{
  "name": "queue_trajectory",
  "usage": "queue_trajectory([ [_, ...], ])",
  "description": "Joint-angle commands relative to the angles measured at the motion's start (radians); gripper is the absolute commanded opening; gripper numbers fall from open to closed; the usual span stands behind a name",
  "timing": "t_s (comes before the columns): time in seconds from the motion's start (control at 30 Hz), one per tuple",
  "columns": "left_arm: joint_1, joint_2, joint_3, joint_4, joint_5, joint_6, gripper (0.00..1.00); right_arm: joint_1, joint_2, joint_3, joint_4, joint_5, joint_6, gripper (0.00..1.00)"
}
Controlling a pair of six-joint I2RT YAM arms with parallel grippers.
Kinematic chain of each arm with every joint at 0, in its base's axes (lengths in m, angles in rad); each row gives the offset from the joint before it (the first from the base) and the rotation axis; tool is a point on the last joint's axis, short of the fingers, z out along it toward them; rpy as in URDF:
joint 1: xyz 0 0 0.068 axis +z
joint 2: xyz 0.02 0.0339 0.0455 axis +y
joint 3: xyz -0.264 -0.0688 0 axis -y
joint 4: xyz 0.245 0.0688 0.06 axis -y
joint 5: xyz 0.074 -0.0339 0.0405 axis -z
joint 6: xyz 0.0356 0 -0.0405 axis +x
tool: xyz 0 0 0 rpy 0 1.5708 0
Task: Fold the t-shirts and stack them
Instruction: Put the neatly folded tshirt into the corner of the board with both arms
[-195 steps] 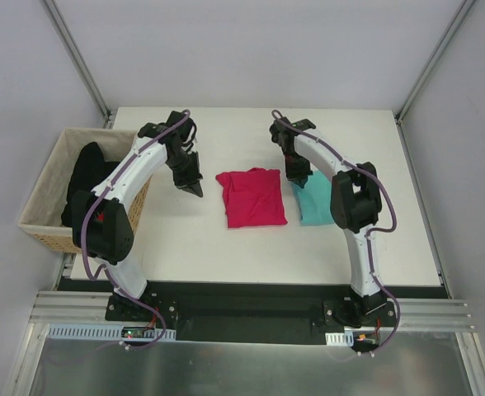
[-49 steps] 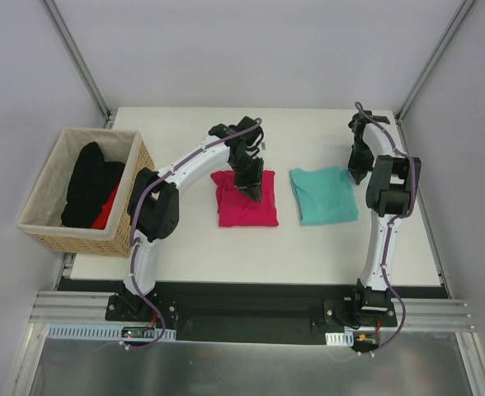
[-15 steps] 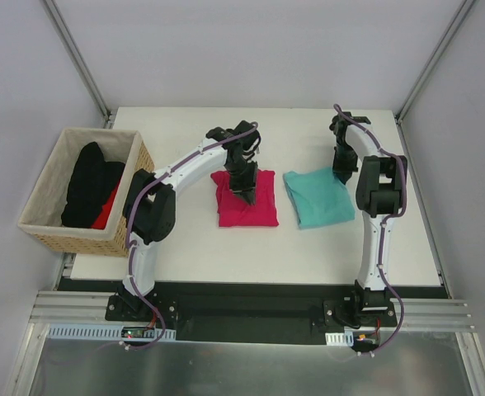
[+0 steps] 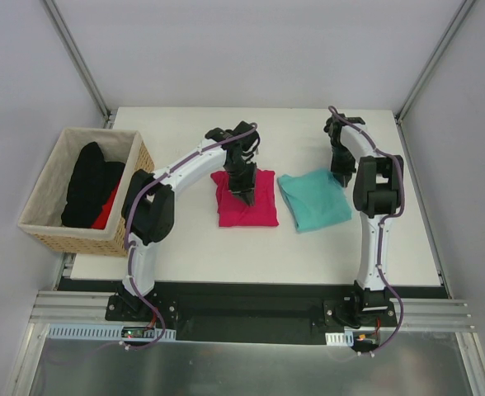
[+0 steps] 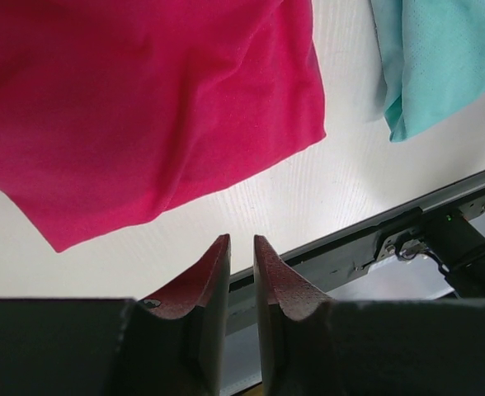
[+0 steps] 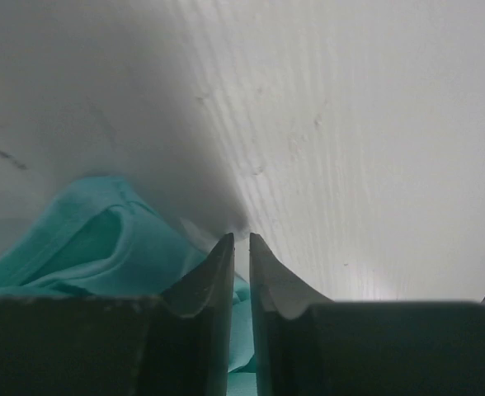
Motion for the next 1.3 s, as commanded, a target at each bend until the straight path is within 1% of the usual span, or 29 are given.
queue_trajectory([
  [0.0,0.01,-0.072,-0.002,-0.02,-0.023,-0.003,0.17,-0.024,-0.122,-0.065,-0.05,0.101,0.078,0.06],
  [0.03,0.01,-0.071,0.002,-0.023,-0.025,0.002,0.17,-0.025,-0.136,-0.115,-0.034,0.103,0.083,0.01],
  [0.13,0.012,-0.072,0.01,-0.023,-0.023,0.012,0.17,-0.025,-0.191,-0.21,-0.004,0.098,0.102,0.01],
  [0.4,0.019,-0.075,0.007,-0.021,-0.017,0.032,0.17,-0.022,-0.304,-0.379,0.032,0.087,0.134,0.01],
  [0.63,0.027,-0.081,-0.001,-0.023,-0.013,0.046,0.17,0.008,-0.34,-0.485,0.053,0.055,0.163,0.01],
  [0.8,0.035,-0.091,-0.007,-0.023,-0.011,0.052,0.17,0.054,-0.347,-0.513,0.059,0.035,0.181,0.01],
  [1.1,0.05,-0.109,-0.036,-0.023,-0.016,0.057,0.17,0.151,-0.318,-0.453,0.018,0.024,0.206,0.01],
  [1.27,0.055,-0.112,-0.042,-0.023,-0.02,0.058,0.17,0.162,-0.297,-0.415,-0.008,0.049,0.206,0.01],
])
